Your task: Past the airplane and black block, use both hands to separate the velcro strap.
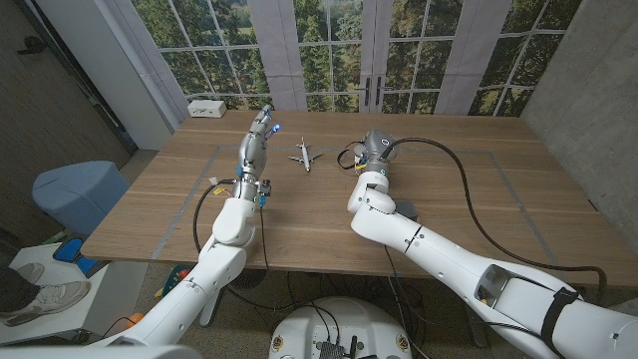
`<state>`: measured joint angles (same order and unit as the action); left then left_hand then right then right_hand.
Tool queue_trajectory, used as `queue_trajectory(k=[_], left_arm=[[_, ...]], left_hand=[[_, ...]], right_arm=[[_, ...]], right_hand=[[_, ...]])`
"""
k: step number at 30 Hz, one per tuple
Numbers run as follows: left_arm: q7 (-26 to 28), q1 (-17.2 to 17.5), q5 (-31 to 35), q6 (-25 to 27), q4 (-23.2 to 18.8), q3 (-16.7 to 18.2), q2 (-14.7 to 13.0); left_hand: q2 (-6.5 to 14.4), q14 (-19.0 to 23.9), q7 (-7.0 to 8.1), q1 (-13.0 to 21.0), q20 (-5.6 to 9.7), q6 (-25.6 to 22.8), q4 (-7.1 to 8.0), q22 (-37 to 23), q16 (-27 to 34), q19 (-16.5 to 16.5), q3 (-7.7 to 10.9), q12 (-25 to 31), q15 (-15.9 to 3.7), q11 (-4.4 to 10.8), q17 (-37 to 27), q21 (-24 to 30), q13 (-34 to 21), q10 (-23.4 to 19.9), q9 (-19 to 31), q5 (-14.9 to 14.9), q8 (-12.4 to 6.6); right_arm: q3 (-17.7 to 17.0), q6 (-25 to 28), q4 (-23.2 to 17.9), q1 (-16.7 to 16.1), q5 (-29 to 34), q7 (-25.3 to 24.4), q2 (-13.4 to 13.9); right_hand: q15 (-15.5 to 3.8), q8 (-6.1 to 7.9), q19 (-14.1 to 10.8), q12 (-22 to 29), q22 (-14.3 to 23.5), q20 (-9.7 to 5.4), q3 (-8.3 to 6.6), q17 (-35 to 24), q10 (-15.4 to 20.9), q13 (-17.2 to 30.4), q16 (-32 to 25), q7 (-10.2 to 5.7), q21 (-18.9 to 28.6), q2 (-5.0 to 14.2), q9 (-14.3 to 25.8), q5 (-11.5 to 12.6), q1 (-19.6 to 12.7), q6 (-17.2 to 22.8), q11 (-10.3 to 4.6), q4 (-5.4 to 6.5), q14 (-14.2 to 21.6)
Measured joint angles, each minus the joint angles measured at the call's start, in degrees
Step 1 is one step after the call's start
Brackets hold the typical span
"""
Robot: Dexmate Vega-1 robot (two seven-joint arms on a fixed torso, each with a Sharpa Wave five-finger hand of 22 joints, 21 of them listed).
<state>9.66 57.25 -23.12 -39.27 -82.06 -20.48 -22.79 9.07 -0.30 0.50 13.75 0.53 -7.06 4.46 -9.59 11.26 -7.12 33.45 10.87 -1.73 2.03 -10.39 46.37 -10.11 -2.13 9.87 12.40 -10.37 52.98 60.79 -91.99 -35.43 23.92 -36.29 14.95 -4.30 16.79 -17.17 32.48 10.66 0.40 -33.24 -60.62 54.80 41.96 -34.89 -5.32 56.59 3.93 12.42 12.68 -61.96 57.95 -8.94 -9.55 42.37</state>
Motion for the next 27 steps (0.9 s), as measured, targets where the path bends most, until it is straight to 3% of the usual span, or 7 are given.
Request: queue_trajectory(k=[4,9,12,17,23,27], left_arm=[[0.2,0.4,0.1,0.3,-0.6,0.1,0.0],[0.4,0.8,0.4,0.6,-1.4,0.2,-0.2],[0.6,1.1,0.6,0.8,-1.8,0.3,-0.2],[0.8,1.5,0.8,1.1,-2.5,0.3,-0.4],[1.0,2.1,1.1,1.3,-3.4,0.4,-0.5],[1.5,2.4,1.5,1.6,-4.0,0.5,-0.7]], left_hand=[[0.0,0.0,0.0,0.0,0.0,0.0,0.22,0.0,0.0,0.0,0.38,0.0,0.0,0.0,0.0,-0.3,0.0,0.0,0.0,0.0,0.0],[0.0,0.0,0.0,0.0,0.0,0.0,0.33,0.0,0.0,0.0,0.74,0.0,0.0,0.0,0.0,-0.5,0.0,0.0,0.0,0.0,0.0],[0.0,0.0,0.01,0.0,0.0,0.0,0.34,0.0,0.0,0.0,1.2,0.0,0.0,0.0,0.0,-0.5,0.0,0.0,0.0,0.0,0.0],[0.0,0.0,0.01,0.0,-0.01,0.0,0.39,0.0,0.0,0.0,1.63,0.0,0.0,0.0,0.0,-0.5,0.0,0.0,0.0,0.0,0.0],[0.0,0.0,0.01,0.0,-0.22,0.0,0.26,0.0,0.0,0.2,2.08,0.0,0.0,0.0,0.0,-0.8,0.0,0.0,0.0,0.0,0.0],[0.0,0.0,0.01,0.0,-0.22,0.0,0.33,0.0,0.0,0.2,2.48,0.0,0.0,0.0,0.0,-1.0,0.0,0.0,0.0,0.0,0.0]], right_arm=[[0.9,3.1,-0.4,0.8,-0.8,1.2,0.3],[1.8,6.1,-0.8,2.0,-1.9,2.2,0.4],[2.2,7.7,-1.1,2.4,-2.8,2.7,0.5],[2.4,8.9,-2.2,2.7,-4.1,2.9,1.1],[2.4,8.0,-3.2,2.6,-5.7,2.6,1.9],[0.8,4.7,-5.7,0.8,-6.9,1.6,3.7]], right_hand=[[0.28,-1.55,0.0,-2.3,0.0,0.03,-0.05,2.4,-3.4,-1.5,3.0,-0.3,0.2,-0.44,0.2,-0.5,0.5,-3.6,0.09,0.1,-1.8],[0.84,-5.42,2.0,-9.4,-0.3,1.57,3.21,7.0,-13.7,-4.7,8.2,-0.24,0.2,-2.54,0.1,-1.3,5.4,-14.5,2.51,1.12,-7.2],[1.22,-6.65,3.1,-14.3,-0.3,2.7,5.43,9.2,-20.9,-6.4,10.6,0.65,0.2,-3.82,-0.1,-2.1,8.5,-22.7,3.91,1.53,-11.3],[1.63,-6.65,4.7,-19.2,-0.5,4.33,9.58,11.3,-28.3,-8.2,13.3,2.42,-0.7,-5.48,-0.4,-2.7,15.0,-32.5,5.6,3.16,-17.1],[1.77,-6.38,5.6,-20.8,-0.5,5.14,12.95,13.1,-31.2,-9.4,15.6,3.69,-2.1,-4.83,-0.6,-2.7,22.7,-35.4,7.76,6.26,-21.2],[2.04,-5.97,6.1,-21.3,-0.5,4.6,14.6,14.5,-33.4,-10.2,17.3,3.64,-3.1,-3.55,-0.7,-2.7,26.8,-36.2,8.42,7.91,-24.0]])
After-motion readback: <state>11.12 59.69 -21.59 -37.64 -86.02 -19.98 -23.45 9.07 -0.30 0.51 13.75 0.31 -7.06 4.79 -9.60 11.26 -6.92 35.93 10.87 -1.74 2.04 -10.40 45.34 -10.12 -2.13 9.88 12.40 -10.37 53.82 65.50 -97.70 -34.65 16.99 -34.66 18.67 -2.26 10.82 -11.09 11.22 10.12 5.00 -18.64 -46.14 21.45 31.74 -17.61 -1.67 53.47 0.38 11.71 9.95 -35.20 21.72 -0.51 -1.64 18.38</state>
